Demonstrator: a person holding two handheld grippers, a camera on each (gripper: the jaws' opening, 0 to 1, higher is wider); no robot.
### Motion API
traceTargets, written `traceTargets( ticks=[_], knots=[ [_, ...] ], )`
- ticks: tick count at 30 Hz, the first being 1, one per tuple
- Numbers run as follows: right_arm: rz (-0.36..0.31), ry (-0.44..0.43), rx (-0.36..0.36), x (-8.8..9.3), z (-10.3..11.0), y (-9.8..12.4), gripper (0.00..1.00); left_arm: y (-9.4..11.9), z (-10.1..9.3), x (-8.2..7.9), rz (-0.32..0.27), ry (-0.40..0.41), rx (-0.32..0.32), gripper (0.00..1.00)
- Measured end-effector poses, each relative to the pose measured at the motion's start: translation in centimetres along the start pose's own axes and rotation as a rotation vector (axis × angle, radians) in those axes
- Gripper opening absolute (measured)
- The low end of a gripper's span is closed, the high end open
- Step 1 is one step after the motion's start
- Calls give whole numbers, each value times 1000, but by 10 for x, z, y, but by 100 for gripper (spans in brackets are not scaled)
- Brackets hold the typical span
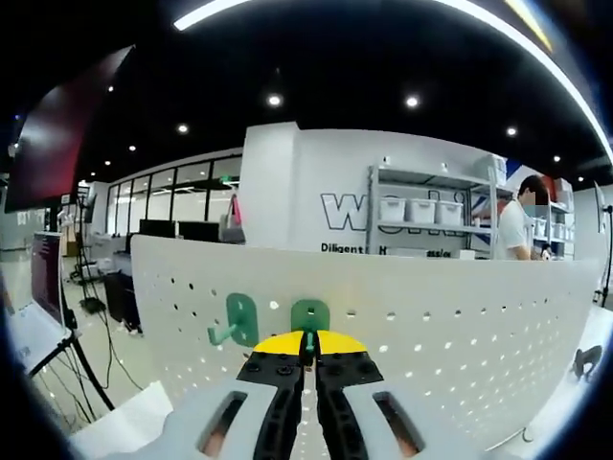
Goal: Insert the hook assembly into the mounting plate slot until the hook locks in place.
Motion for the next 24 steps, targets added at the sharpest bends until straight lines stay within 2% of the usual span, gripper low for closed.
traceTargets(
  ticks=[2, 6, 8, 13, 24],
  knots=[
    [5, 19, -4, -1, 1, -1, 2, 0, 0, 0, -1, 1, 0, 67],
    [10, -6, -14, -6, 0, -2, 3, 0, 0, -1, -5, 2, -2, 67],
    [-2, 8, -24, -8, 2, -1, 3, 1, 0, -1, -3, 2, -4, 67],
    [-14, 8, -58, -11, 8, -3, 8, 0, -1, -2, -6, 1, -2, 67],
    [-18, 20, -87, -15, 13, 14, 12, 1, -8, -7, -2, -8, 6, 67]
  ],
)
Point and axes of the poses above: the point that each gripper's makers call its tool centre point, and the gripper's own axes: y roughly backward along the fingers, z roughly to its left, x roughly out of its underside, the point moved 1 cm from there along y, roughly backward along the fingers, and after that the axes turned 5 degrees about y, right-handed, at the moved point
